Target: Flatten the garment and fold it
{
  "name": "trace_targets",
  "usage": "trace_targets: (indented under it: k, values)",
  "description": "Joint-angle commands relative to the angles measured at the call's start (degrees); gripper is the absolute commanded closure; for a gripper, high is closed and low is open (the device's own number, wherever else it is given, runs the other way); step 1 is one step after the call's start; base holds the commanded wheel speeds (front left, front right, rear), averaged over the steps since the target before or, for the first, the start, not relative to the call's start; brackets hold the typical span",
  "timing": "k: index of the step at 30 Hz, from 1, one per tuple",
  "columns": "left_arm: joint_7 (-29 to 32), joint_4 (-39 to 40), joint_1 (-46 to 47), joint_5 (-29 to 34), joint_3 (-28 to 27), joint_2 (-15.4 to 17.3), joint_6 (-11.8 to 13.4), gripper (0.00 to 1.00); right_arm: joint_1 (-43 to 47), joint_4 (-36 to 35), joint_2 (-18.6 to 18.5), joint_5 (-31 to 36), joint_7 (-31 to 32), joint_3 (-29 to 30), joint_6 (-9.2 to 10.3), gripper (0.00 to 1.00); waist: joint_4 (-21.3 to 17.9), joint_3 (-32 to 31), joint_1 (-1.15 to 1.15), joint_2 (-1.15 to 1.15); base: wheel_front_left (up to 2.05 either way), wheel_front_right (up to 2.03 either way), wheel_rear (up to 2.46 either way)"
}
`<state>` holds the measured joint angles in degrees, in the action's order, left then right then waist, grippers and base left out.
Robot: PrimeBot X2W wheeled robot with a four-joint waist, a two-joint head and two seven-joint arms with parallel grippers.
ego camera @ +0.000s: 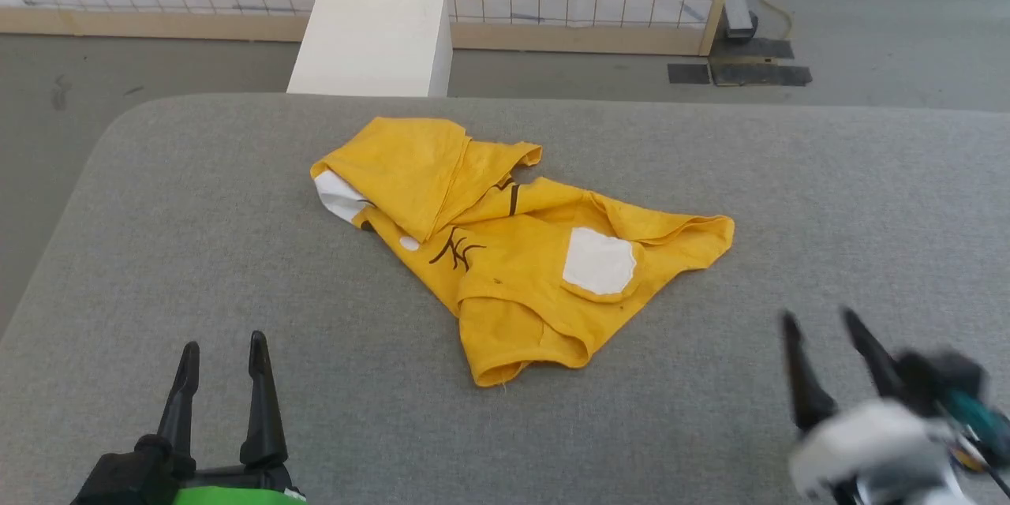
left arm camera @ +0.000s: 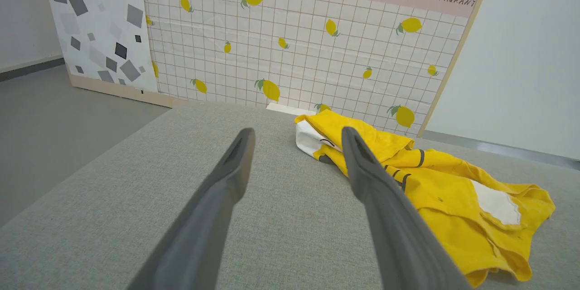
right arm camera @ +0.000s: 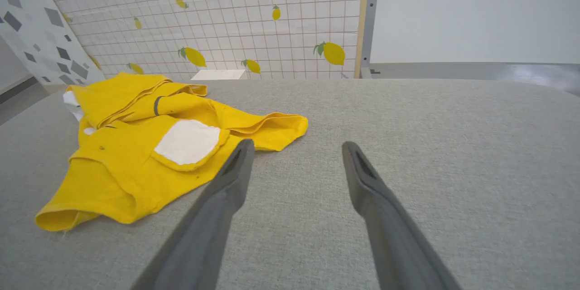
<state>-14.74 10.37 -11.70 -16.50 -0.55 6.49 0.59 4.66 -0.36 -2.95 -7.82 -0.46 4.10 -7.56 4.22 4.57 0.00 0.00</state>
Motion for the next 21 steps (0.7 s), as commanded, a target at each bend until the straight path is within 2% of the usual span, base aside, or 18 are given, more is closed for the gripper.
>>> trace_targets:
  k: [1,4,8,10,15,21]
  values:
    - [-0.25,0.20,0.36,0.53,-0.38,-0.57,-0.64,0.00,-3.32,-0.91,0.07,0.60,3.27,-1.35,0.08,0.00,0.29,0.75,0.00,0.00,0.00,0.00,0.00]
    - [-0.25,-0.08,1.21,1.58,-0.32,-1.17,-2.28,0.00,-9.18,-0.47,0.07,2.27,15.23,-4.34,0.08,0.00,1.04,2.24,0.00,0.00,0.00,0.00,0.00]
    - [-0.26,-0.59,2.94,2.76,-0.03,-1.85,-3.88,0.00,-16.36,1.81,0.02,4.71,29.84,-5.16,0.08,0.00,2.76,4.39,0.00,0.00,0.00,0.00,0.00]
    - [-0.26,-1.10,3.81,3.04,-0.06,-2.14,-4.50,0.00,-19.66,3.12,-0.35,5.82,34.55,-4.98,0.08,0.00,3.82,5.40,0.00,0.00,0.00,0.00,0.00]
    - [-0.26,-2.52,5.62,3.21,-0.27,-2.68,-5.71,0.00,-25.35,8.61,-2.27,5.77,41.26,-6.16,0.08,0.00,6.47,7.22,0.00,0.00,0.00,0.00,0.00]
    - [-0.26,-3.94,7.48,3.23,-0.32,-3.04,-6.80,0.00,-29.26,16.67,-3.67,6.57,42.70,-6.11,0.08,0.00,9.83,8.87,0.00,0.00,0.00,0.00,0.00]
